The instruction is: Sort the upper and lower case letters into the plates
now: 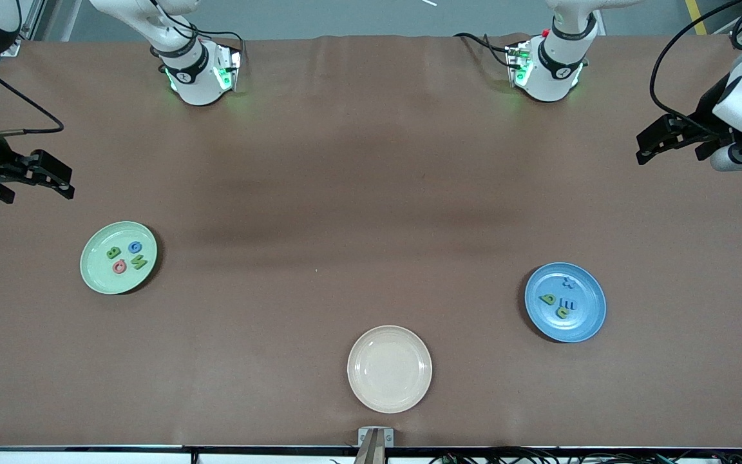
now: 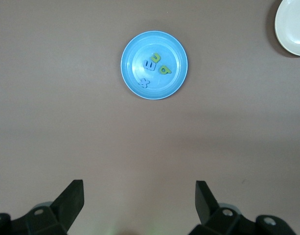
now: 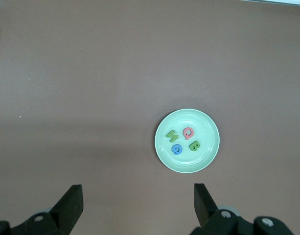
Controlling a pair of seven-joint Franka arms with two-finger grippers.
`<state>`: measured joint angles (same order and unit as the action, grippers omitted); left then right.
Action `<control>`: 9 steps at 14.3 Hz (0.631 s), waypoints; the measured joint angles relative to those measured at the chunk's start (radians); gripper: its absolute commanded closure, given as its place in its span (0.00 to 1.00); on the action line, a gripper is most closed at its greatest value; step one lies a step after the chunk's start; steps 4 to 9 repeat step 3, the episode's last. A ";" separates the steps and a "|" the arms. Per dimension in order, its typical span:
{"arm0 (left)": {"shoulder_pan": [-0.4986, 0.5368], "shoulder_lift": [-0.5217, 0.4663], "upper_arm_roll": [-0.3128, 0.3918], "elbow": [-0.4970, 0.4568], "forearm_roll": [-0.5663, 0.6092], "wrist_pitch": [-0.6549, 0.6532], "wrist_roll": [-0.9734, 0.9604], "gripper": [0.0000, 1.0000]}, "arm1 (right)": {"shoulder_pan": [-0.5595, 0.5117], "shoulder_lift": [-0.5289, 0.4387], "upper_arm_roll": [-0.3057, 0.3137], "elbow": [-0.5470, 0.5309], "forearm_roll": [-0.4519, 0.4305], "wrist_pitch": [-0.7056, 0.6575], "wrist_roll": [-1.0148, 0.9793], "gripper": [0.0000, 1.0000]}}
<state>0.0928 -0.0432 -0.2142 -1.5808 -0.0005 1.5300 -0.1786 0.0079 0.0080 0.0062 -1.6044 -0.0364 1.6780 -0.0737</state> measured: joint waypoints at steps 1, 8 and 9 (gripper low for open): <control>0.000 0.000 0.000 0.000 0.000 0.000 0.000 0.00 | 0.000 0.000 0.001 0.000 0.000 0.000 0.000 0.00; 0.000 0.000 0.000 0.000 0.000 -0.004 0.000 0.00 | 0.000 0.000 0.001 0.000 0.000 0.000 0.000 0.00; 0.000 0.000 0.000 0.000 0.000 -0.004 0.000 0.00 | 0.000 0.000 0.001 0.000 0.000 0.000 0.000 0.00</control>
